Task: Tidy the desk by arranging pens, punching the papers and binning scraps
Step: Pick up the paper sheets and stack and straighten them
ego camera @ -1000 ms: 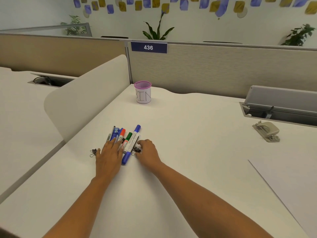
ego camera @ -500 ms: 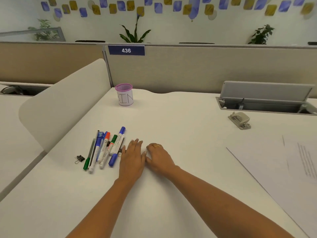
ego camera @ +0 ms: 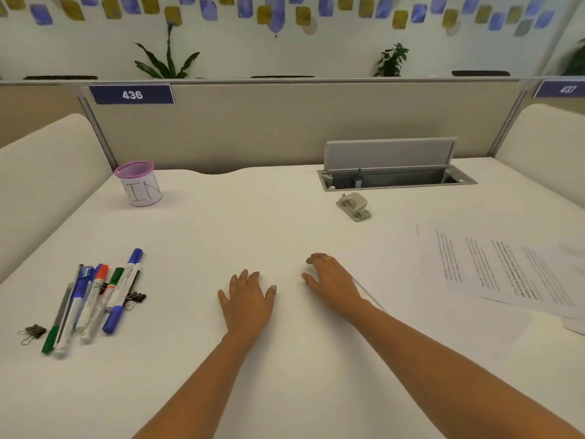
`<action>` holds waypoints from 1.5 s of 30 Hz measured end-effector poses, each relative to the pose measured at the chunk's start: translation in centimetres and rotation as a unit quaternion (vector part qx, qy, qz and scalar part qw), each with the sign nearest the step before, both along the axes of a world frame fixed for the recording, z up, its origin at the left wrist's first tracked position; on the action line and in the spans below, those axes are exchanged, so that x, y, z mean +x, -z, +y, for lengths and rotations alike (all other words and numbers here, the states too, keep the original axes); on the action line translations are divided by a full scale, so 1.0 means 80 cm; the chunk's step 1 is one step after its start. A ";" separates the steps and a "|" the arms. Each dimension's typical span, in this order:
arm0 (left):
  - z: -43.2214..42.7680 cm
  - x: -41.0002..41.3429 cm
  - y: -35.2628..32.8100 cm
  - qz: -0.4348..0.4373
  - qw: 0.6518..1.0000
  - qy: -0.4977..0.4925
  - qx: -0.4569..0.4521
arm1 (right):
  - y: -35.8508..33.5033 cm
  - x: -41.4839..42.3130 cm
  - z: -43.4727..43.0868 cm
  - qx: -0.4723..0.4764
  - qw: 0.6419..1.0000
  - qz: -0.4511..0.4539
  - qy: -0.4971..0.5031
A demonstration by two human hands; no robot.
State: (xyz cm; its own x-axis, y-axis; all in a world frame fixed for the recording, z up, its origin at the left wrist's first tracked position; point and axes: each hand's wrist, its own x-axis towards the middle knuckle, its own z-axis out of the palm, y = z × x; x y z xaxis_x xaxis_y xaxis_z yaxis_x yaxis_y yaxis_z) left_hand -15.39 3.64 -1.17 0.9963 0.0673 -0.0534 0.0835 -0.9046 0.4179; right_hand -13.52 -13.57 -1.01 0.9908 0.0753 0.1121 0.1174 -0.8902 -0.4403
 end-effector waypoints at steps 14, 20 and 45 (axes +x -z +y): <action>-0.196 -0.005 -0.013 0.032 0.999 0.016 0.017 | -0.027 -0.047 -0.294 0.012 0.987 0.010 0.158; -0.247 0.000 -0.023 0.049 0.996 -0.040 0.056 | -0.029 -0.056 -0.363 0.013 0.985 0.036 0.166; -0.296 0.004 -0.036 0.056 0.987 -0.088 -0.121 | -0.029 -0.061 -0.377 -0.165 0.983 0.085 -0.008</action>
